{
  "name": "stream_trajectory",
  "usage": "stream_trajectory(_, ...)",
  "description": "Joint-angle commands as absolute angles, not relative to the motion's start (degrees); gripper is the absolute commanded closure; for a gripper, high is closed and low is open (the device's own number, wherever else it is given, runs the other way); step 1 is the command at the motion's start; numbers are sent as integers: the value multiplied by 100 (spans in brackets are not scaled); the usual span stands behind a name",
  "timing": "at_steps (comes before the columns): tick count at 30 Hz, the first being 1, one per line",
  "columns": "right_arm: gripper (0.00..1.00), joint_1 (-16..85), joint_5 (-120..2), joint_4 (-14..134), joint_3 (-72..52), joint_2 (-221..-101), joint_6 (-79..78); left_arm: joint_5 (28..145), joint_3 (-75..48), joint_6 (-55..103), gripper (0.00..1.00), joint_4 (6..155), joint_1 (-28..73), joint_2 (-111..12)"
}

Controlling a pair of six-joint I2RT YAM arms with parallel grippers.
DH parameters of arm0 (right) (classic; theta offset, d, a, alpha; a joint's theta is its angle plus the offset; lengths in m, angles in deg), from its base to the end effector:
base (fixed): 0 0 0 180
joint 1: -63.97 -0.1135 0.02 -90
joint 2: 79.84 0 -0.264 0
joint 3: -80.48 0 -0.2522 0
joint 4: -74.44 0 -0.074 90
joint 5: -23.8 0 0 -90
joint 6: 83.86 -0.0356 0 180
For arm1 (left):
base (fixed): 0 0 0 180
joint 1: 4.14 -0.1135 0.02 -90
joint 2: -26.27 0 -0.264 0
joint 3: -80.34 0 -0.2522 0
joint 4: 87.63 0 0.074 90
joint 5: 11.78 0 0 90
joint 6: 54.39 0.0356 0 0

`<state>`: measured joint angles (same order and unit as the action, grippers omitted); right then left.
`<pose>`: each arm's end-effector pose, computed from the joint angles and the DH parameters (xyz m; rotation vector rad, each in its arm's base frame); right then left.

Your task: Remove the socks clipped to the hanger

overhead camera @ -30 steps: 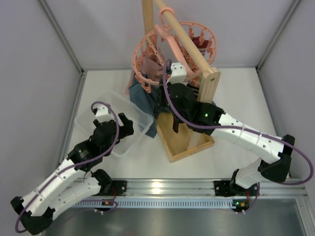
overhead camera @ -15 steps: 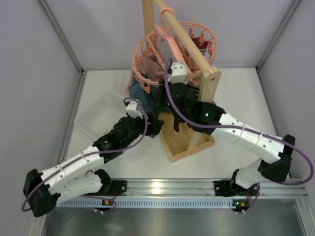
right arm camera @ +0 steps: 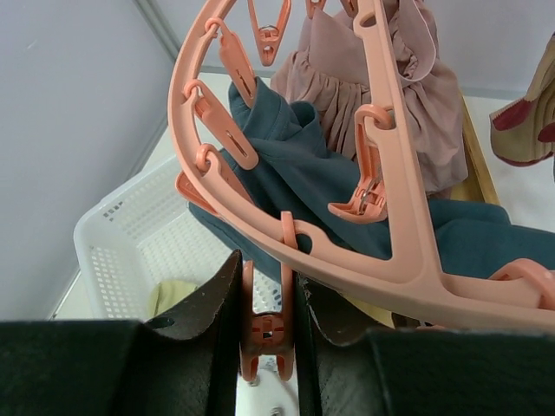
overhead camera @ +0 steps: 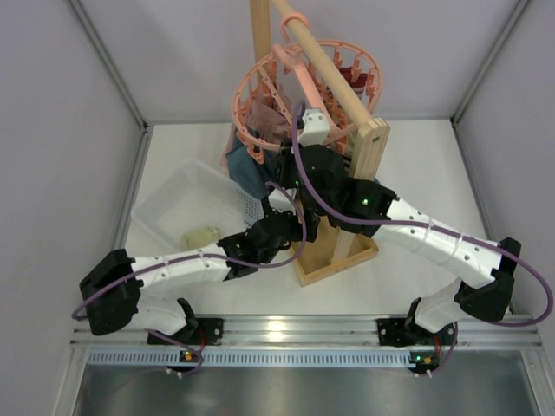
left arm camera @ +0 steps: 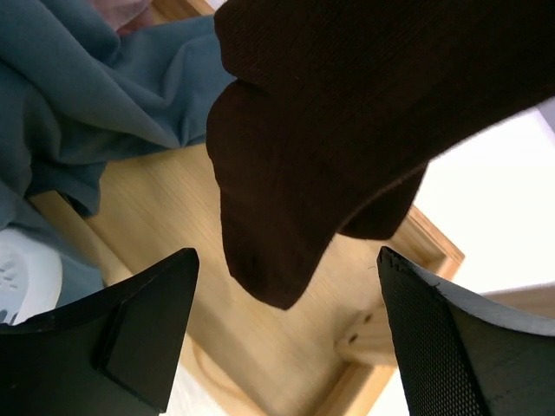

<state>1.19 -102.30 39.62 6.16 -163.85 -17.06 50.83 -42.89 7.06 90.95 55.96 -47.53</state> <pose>0.1682 0.2811 0.4458 -0.1647 1.7776 0.5229 0.1576 -0.2412 0.2597 0.1927 1.8922 -0.6166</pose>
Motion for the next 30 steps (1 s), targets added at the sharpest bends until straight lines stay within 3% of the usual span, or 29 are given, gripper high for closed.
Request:
stream_trajectory(1, 93, 253, -9837, 3809, 750, -16158, -1847, 4668, -4011, 766, 13, 9697, 5607, -5299)
stream_trajectory(8, 91, 245, -9802, 3748, 776, -16097, -1864, 4368, -3721, 801, 19, 10208, 5598, -6160)
stream_trajectory(11, 90, 245, -9810, 3695, 785, -16062, -1838, 4316, -3484, 828, 24, 10269, 5598, -6478)
stream_trajectory(13, 89, 254, -9819, 3669, 794, -16044, -1829, 4289, -3404, 863, 33, 10339, 5598, -6584)
stream_trajectory(15, 88, 253, -9828, 3634, 776, -16000, -1838, 4280, -3378, 889, 45, 10445, 5598, -6672)
stream_trajectory(16, 88, 254, -9828, 3634, 767, -15991, -1838, 4263, -3404, 889, 59, 10489, 5598, -6646)
stream_trajectory(18, 87, 254, -9837, 3616, 741, -15974, -1838, 4184, -3439, 889, 76, 10559, 5598, -6611)
stream_trajectory(19, 87, 254, -9828, 3599, 741, -15974, -1838, 4166, -3544, 881, 96, 10577, 5598, -6506)
stream_trajectory(20, 85, 245, -9828, 3564, 750, -15965, -1829, 4166, -3623, 889, 100, 10603, 5598, -6427)
stream_trajectory(23, 64, 254, -9810, 3476, 758, -15991, -1829, 4227, -4000, 837, 100, 10682, 5598, -6032)
stream_trajectory(24, 52, 245, -9819, 3432, 776, -16000, -1820, 4254, -4097, 793, 100, 10683, 5589, -5926)
stream_trajectory(27, 39, 245, -9723, 3300, 802, -16000, -1847, 4447, -4484, 723, 100, 10674, 5589, -5487)
stream_trajectory(30, 35, 245, -9381, 3177, 776, -15886, -1952, 4702, -4809, 731, 100, 10665, 5589, -5021)
